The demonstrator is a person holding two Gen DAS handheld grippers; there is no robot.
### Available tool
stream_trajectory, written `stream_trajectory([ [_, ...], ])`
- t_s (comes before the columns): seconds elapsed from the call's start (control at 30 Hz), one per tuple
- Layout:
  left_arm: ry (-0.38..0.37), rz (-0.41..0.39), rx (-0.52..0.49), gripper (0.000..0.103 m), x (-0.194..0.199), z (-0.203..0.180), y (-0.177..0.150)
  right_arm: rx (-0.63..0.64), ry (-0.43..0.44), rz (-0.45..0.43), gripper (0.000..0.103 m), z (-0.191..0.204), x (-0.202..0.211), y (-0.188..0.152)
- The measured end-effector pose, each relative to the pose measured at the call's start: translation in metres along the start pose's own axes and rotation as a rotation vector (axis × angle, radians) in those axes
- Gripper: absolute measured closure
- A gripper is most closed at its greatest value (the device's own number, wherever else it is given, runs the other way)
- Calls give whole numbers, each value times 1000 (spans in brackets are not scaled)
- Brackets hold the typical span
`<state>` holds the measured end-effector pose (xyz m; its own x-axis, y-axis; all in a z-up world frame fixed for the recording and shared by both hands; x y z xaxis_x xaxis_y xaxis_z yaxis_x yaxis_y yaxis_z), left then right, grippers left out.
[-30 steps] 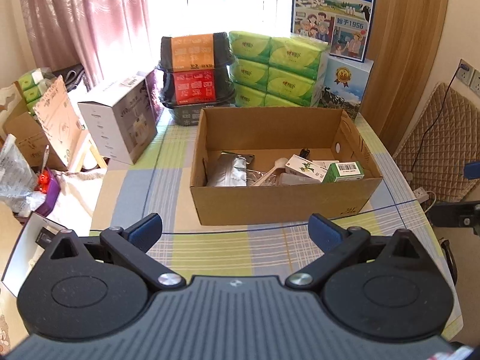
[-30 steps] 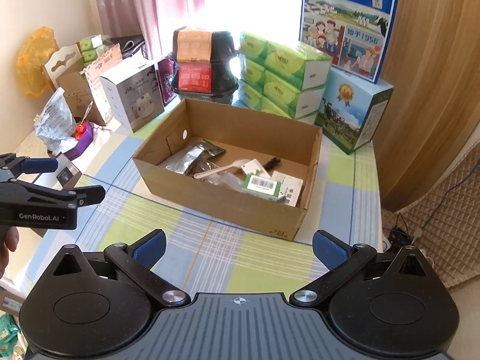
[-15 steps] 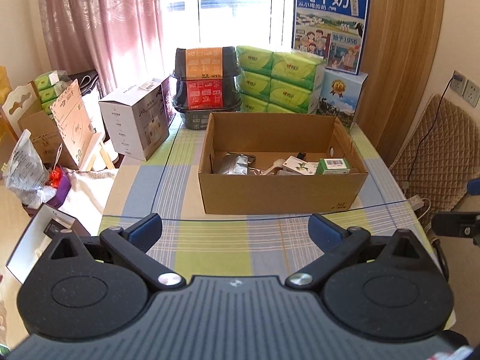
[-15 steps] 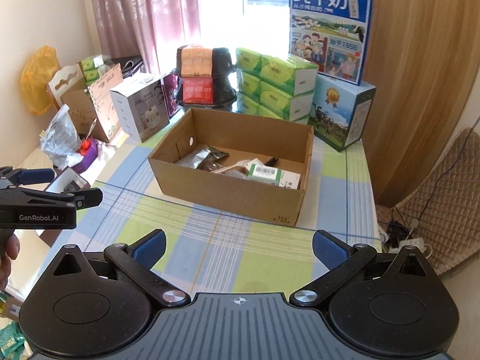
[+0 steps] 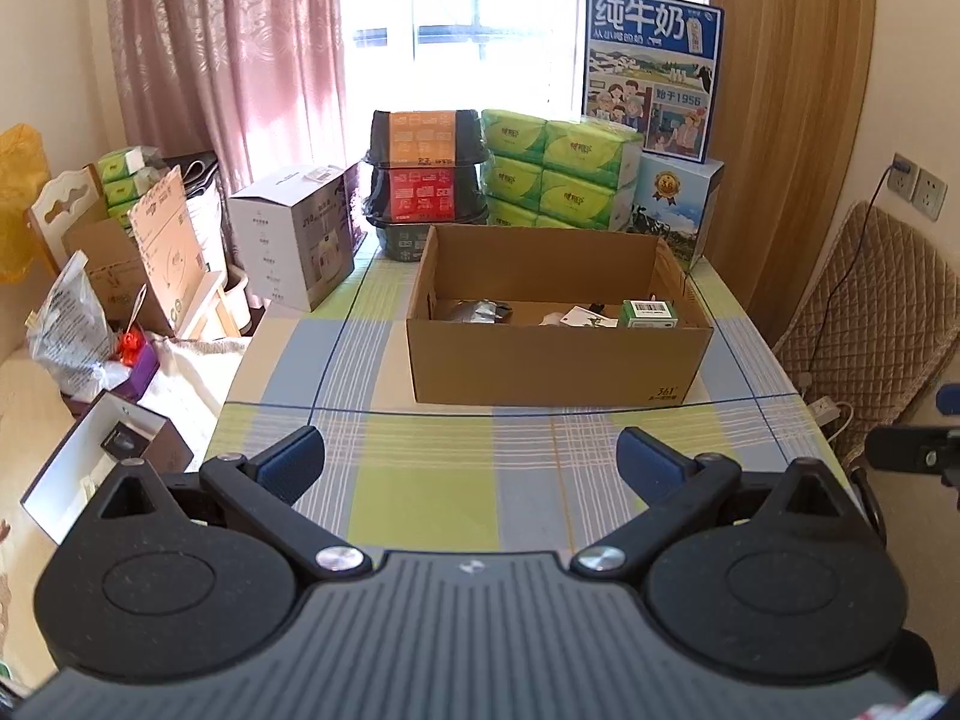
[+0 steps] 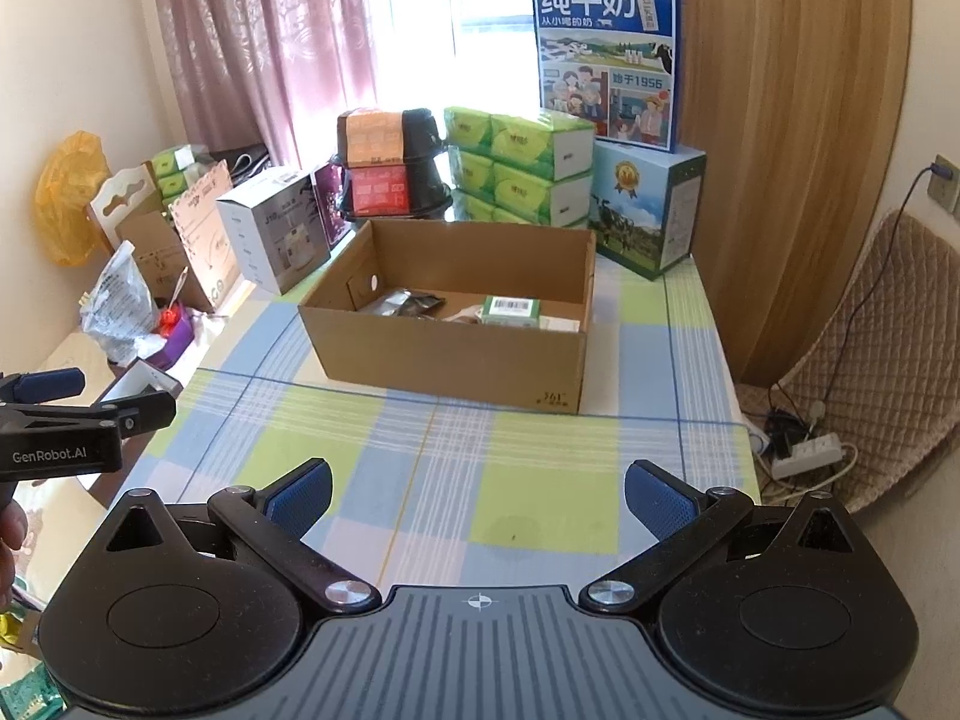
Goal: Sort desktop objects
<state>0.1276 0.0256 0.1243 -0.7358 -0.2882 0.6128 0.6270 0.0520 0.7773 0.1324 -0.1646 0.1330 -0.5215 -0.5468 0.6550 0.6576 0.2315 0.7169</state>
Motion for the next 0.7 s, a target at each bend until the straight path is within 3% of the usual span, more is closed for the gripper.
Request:
stream_trajectory([
  [0.4, 19, 33, 33, 1, 14, 6, -36, -37, -23, -15, 2, 6, 14, -35],
  [0.7, 49, 30, 22, 1, 11, 9, -43, -38, -16, -10, 2, 10, 9, -40],
])
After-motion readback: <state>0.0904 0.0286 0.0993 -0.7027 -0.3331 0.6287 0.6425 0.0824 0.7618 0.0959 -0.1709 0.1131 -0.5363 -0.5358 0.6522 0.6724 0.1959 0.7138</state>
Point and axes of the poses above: each gripper's, at about its wrist camera, not at the fingertips, and x roughly against the way its jaws point, z to its left, y to its top, the point moved 5 cm from there along -x, roughly the way its jaws point, and after that the axes turned 13 degrees about y, right-handed, at the moved point
